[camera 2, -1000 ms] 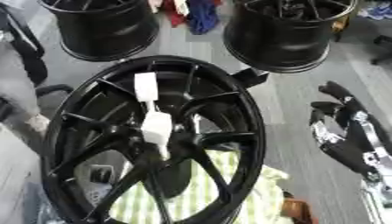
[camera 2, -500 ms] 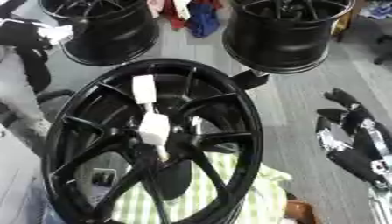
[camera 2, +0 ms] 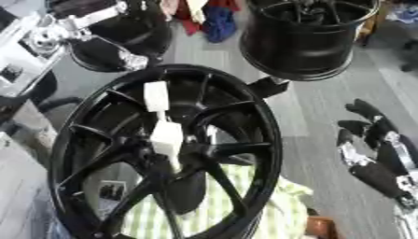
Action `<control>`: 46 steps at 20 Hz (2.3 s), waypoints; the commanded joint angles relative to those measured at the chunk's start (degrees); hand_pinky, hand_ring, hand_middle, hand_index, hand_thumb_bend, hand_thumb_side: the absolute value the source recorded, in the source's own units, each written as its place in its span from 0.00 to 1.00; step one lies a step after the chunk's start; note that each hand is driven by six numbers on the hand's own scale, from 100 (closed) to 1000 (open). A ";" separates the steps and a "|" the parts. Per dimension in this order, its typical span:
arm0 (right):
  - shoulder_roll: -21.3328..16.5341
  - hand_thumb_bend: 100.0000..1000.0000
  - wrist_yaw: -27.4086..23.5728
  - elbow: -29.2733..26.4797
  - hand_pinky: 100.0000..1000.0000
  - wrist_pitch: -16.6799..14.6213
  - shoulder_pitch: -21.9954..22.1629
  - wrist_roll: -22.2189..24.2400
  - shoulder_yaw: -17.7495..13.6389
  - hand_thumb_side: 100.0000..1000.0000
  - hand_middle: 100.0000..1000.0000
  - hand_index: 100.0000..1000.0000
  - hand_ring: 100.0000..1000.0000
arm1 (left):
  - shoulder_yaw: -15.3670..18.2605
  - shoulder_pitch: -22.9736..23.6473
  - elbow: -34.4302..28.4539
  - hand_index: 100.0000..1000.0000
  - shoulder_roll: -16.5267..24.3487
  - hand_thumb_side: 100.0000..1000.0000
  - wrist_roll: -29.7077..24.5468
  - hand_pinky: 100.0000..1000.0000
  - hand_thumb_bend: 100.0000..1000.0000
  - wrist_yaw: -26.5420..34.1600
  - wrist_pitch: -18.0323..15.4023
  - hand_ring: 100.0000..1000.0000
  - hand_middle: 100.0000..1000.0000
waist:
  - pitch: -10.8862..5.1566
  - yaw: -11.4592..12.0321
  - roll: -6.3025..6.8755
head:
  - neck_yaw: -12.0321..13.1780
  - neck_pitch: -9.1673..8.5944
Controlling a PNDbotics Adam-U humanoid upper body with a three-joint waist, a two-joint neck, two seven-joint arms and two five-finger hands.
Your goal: Pull the pin out of the wheel hub.
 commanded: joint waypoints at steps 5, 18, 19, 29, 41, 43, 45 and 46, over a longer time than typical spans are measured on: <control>-1.27 0.00 0.02 -0.59 0.84 -0.27 -0.41 0.27 -0.15 0.25 0.89 0.97 0.78 | 1.47 -2.27 3.49 0.84 -3.18 0.47 -7.58 0.62 0.42 -5.95 -2.69 0.70 0.75 | -0.47 -0.10 -0.32 | -0.17 0.28; -1.27 0.00 0.00 -0.62 0.84 -0.28 -0.41 0.32 -0.19 0.25 0.89 0.97 0.78 | 2.51 -2.01 2.99 0.84 -3.36 0.40 -18.21 0.60 0.39 -7.27 -2.03 0.65 0.73 | -0.48 -0.07 -0.33 | -1.31 0.28; -1.27 0.00 0.00 -0.62 0.84 -0.29 -0.42 0.32 -0.18 0.25 0.89 0.97 0.78 | 2.62 -1.90 3.11 0.84 -3.27 0.40 -18.87 0.60 0.40 -7.62 -2.08 0.65 0.73 | -0.49 -0.05 -0.31 | -1.34 0.28; -1.20 0.00 0.03 -0.60 0.84 -0.30 -0.47 0.37 -0.18 0.25 0.89 0.97 0.78 | 1.87 -0.33 5.03 0.81 -3.84 0.37 -19.94 0.53 0.36 -10.34 -2.45 0.59 0.70 | -0.26 -0.23 -0.21 | -0.95 0.28; -1.19 0.00 0.12 -0.52 0.84 -0.28 -0.44 0.24 -0.33 0.25 0.89 0.97 0.78 | 1.36 0.37 3.09 0.64 -3.00 0.19 -22.85 0.24 0.08 -7.14 -2.53 0.32 0.38 | -0.25 -0.07 -0.07 | -0.83 0.28; -1.21 0.00 0.14 -0.50 0.84 -0.26 -0.40 0.20 -0.37 0.25 0.89 0.97 0.78 | 1.49 0.39 2.18 0.62 -2.64 0.16 -22.81 0.21 0.00 -6.41 -2.21 0.29 0.35 | -0.28 0.01 -0.07 | -0.90 0.28; -1.22 0.00 0.15 -0.49 0.84 -0.26 -0.38 0.17 -0.41 0.25 0.89 0.97 0.78 | 1.61 0.38 1.35 0.60 -2.29 0.15 -22.69 0.19 0.00 -5.72 -1.76 0.27 0.34 | -0.32 0.06 -0.07 | -0.94 0.28; -1.22 0.00 0.15 -0.48 0.84 -0.26 -0.37 0.16 -0.41 0.25 0.89 0.97 0.78 | 1.68 0.34 0.97 0.59 -2.16 0.15 -22.62 0.19 0.00 -5.40 -1.51 0.27 0.33 | -0.35 0.09 -0.07 | -0.95 0.28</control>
